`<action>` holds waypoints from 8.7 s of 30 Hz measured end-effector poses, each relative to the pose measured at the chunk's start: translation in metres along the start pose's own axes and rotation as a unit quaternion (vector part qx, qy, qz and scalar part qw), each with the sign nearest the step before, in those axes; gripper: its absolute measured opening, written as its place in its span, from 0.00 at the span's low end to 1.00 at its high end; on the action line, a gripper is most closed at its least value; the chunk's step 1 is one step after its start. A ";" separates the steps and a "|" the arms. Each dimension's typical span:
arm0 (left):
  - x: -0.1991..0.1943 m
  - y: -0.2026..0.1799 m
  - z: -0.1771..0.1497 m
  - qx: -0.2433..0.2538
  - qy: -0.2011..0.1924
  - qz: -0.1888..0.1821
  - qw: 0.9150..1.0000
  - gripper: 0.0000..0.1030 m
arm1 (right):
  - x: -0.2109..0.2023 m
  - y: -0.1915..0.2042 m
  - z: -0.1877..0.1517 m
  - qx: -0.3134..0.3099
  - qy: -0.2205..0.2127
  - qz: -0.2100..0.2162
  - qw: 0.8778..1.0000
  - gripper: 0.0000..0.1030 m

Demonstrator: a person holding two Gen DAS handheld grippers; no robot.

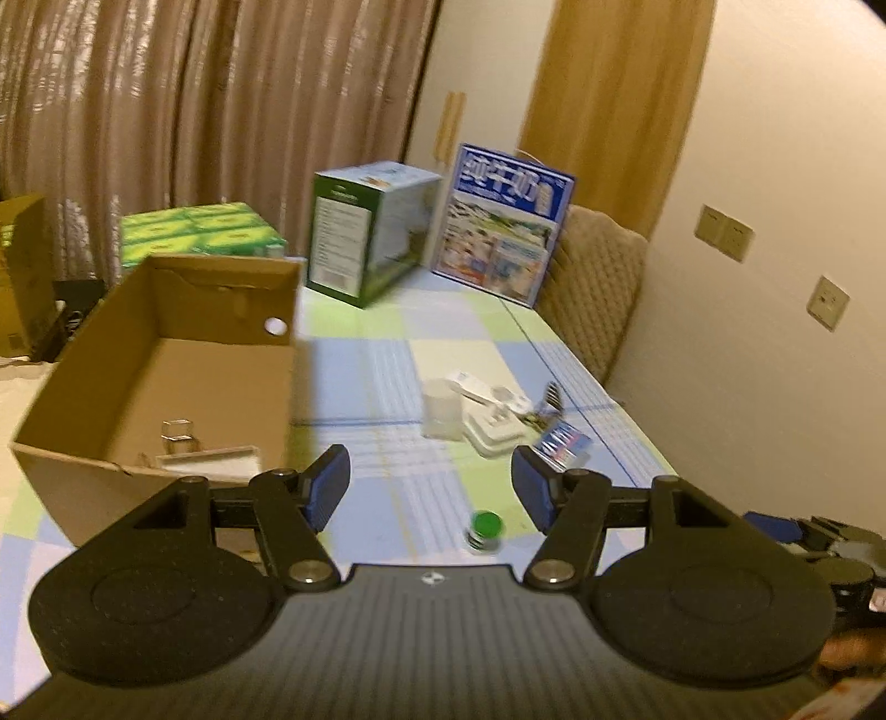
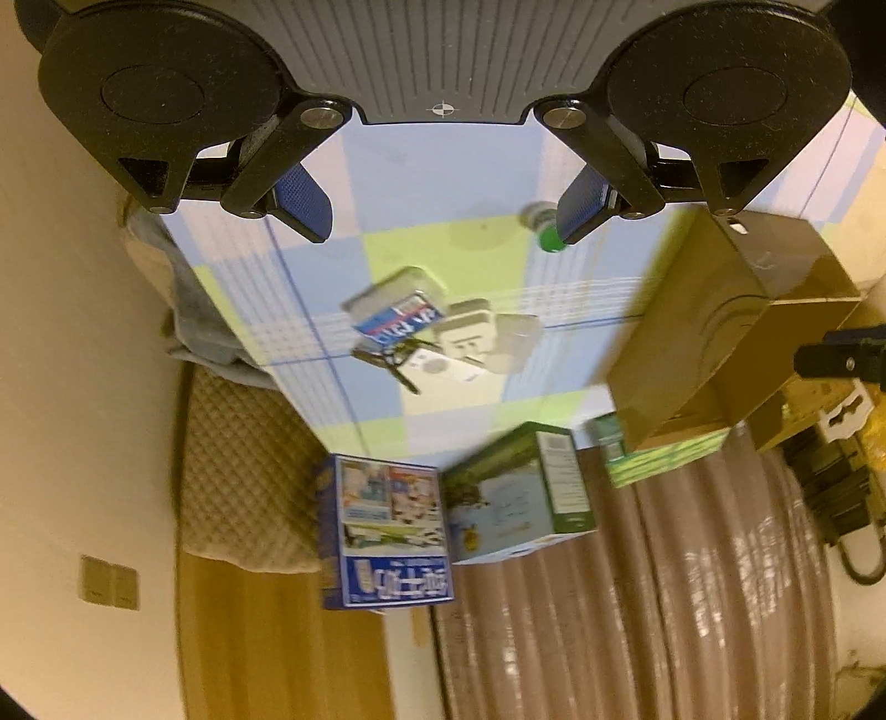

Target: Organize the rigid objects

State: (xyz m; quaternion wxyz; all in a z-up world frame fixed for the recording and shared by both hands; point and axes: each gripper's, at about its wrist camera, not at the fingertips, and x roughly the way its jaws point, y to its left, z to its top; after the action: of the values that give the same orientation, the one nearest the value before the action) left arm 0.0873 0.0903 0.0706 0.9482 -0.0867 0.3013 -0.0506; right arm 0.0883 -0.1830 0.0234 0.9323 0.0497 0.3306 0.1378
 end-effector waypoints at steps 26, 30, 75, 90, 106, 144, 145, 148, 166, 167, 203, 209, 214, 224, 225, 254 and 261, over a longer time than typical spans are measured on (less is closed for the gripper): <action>0.130 -0.046 -0.081 0.144 0.060 -0.004 0.988 0.58 | 0.073 -0.050 0.009 -0.025 0.034 0.045 0.998 0.83; 0.160 -0.051 -0.091 0.150 0.075 -0.008 0.986 0.58 | 0.097 -0.055 0.018 -0.060 0.044 0.064 0.995 0.83; 0.210 -0.030 -0.068 0.070 0.088 -0.023 0.993 0.24 | 0.269 -0.074 0.047 -0.159 0.107 0.099 0.976 0.94; 0.205 -0.031 -0.068 0.082 0.080 -0.009 0.993 0.24 | 0.247 -0.052 0.038 -0.152 0.130 0.086 0.976 0.83; 0.105 -0.028 -0.053 0.068 0.061 0.034 0.995 0.24 | 0.112 -0.016 0.011 -0.018 0.099 0.067 0.993 0.83; -0.026 0.025 -0.017 0.040 0.010 0.086 0.995 0.24 | 0.040 0.105 0.049 -0.065 0.051 0.107 0.991 0.83; -0.027 0.028 -0.015 0.039 0.008 0.088 0.995 0.24 | 0.042 0.110 0.051 -0.068 0.051 0.111 0.990 0.83; -0.032 0.042 -0.008 0.037 0.002 0.098 0.995 0.24 | 0.047 0.125 0.056 -0.076 0.050 0.122 0.988 0.83; -0.018 0.164 0.037 0.017 0.013 0.145 0.989 0.24 | 0.115 0.233 0.088 -0.140 0.046 0.180 0.973 0.83; -0.015 0.169 0.039 0.017 0.014 0.145 0.989 0.24 | 0.119 0.236 0.089 -0.141 0.047 0.181 0.972 0.83; 0.062 0.221 0.042 0.027 0.075 0.126 0.989 0.24 | 0.203 0.274 0.080 -0.145 0.087 0.175 0.970 0.83; 0.064 0.223 0.042 0.023 0.075 0.130 0.988 0.25 | 0.203 0.275 0.081 -0.145 0.086 0.175 0.970 0.83; 0.059 0.229 0.044 0.009 0.066 0.140 0.988 0.29 | 0.204 0.274 0.083 -0.142 0.086 0.175 0.970 0.83; 0.044 0.227 0.046 0.009 0.052 0.146 0.988 0.29 | 0.201 0.274 0.081 -0.139 0.084 0.178 0.971 0.83; 0.043 0.227 0.046 0.008 0.051 0.146 0.988 0.29 | 0.201 0.274 0.081 -0.139 0.084 0.178 0.971 0.83; 0.025 0.222 0.047 0.000 0.037 0.145 0.989 0.29 | 0.188 0.259 0.086 -0.103 0.052 0.195 0.974 0.84; 0.008 0.202 0.048 0.001 0.023 0.138 0.990 0.29 | 0.157 0.224 0.081 -0.069 0.051 0.178 0.980 0.84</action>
State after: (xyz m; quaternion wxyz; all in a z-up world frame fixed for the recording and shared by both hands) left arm 0.1301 0.2931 0.0654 0.9390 -0.0424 0.3322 0.0783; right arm 0.2059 0.0771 0.0328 0.8762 0.0358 0.3530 0.3262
